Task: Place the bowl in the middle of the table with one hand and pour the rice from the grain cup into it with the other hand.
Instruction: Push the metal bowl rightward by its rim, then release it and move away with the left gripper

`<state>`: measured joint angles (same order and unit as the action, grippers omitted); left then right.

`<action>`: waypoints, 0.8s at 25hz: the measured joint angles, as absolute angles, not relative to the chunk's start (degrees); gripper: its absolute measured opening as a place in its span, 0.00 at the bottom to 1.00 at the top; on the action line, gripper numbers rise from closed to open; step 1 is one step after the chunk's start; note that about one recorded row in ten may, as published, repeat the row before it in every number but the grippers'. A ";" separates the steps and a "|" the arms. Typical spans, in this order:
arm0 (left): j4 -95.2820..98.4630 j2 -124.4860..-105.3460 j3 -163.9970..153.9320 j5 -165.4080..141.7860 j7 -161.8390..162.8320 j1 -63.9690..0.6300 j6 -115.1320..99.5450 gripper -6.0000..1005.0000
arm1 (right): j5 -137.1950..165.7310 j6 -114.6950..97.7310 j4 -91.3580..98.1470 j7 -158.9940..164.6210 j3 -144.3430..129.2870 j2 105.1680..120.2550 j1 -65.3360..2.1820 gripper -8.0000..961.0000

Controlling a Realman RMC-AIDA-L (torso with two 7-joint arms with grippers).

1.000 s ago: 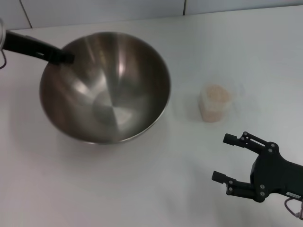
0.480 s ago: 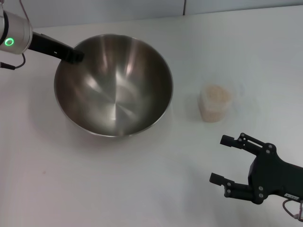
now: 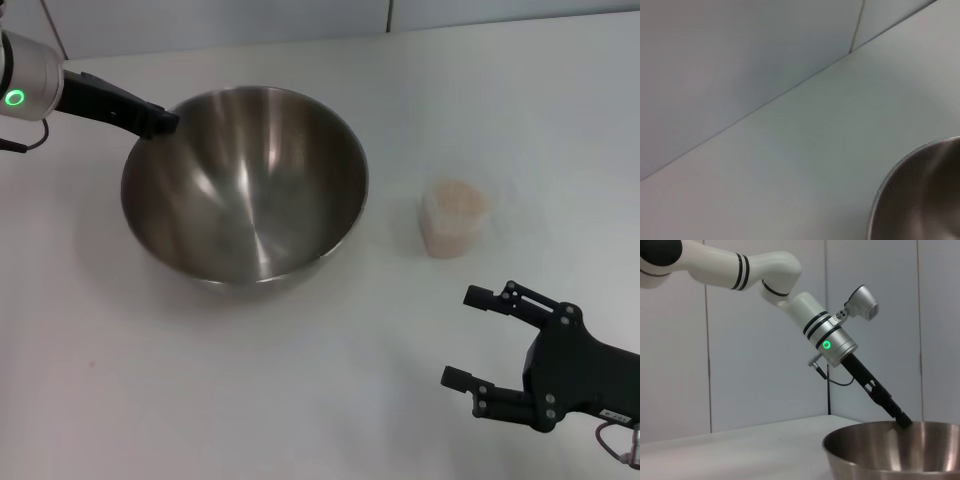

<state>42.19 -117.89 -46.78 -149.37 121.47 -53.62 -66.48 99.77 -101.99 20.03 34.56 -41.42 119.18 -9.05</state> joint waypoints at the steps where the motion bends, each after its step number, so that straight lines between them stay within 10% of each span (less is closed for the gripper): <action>1: 43.10 -117.92 -47.17 -149.18 121.38 -53.35 -67.06 0.09 | 99.72 -102.02 19.98 34.56 -41.28 119.18 -9.05 0.87; 5: 50.49 -118.44 -47.76 -147.67 120.04 -50.75 -71.46 0.10 | 99.60 -102.05 19.46 34.56 -39.75 119.21 -9.09 0.87; 20: 77.00 -118.33 -55.84 -121.67 97.25 -22.76 -83.38 0.78 | 99.56 -94.16 12.71 36.92 -18.04 119.27 -6.37 0.87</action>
